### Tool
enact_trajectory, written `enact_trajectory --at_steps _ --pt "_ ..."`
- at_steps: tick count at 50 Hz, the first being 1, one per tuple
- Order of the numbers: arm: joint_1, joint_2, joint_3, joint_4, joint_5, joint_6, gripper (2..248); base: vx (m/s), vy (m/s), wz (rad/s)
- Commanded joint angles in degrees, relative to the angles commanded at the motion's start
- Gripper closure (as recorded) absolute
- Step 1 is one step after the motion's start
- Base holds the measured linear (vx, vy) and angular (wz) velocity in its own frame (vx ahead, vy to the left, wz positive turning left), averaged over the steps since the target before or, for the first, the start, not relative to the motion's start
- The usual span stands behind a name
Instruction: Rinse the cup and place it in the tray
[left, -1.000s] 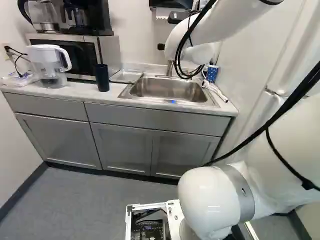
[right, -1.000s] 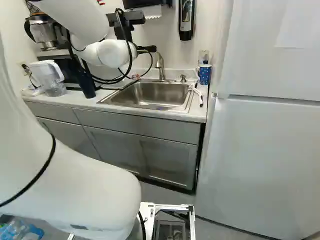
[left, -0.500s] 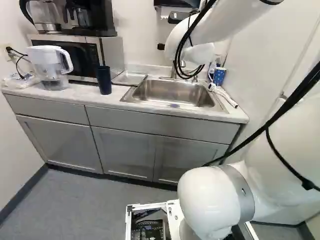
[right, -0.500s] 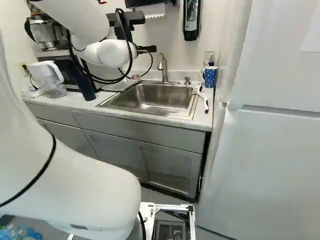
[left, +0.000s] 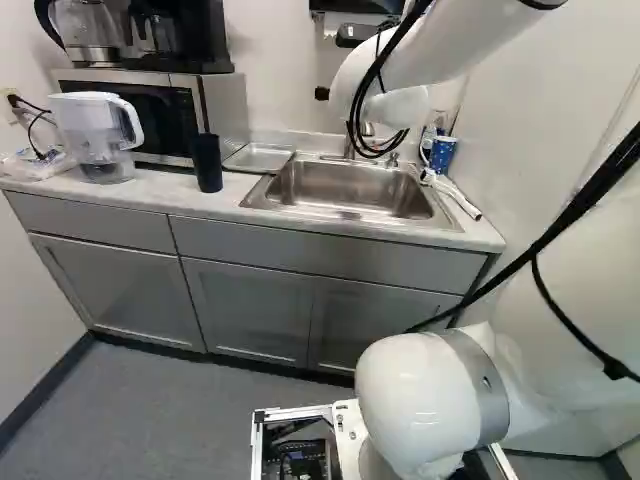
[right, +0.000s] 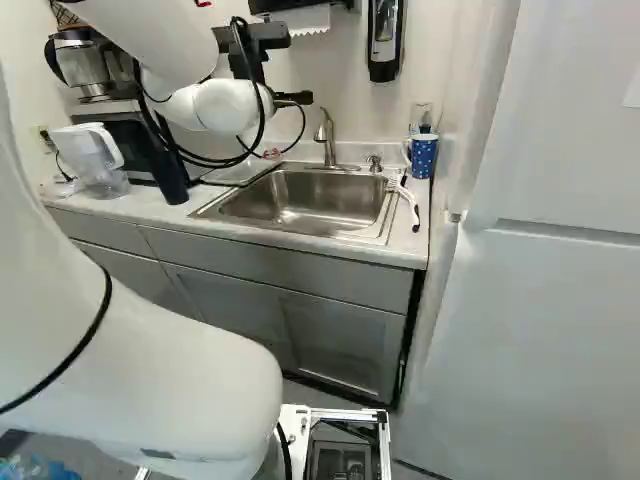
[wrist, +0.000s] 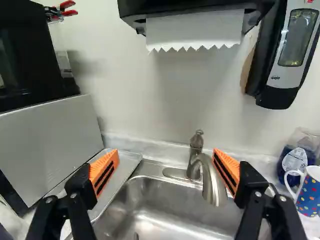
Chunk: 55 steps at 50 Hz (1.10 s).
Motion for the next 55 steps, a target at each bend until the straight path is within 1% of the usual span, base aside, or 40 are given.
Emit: enact_trajectory --at_steps 10,20,55 --pt "0.0 -0.5 -0.4 0.0 0.0 0.0 3 0.000 0.000 0.000" --pt "-0.1 -1.8 -1.6 0.2 -0.4 0.0 3 0.000 0.000 0.000" --pt "-1.3 -9.5 -8.7 1.5 -3.5 0.0 3 0.000 0.000 0.000"
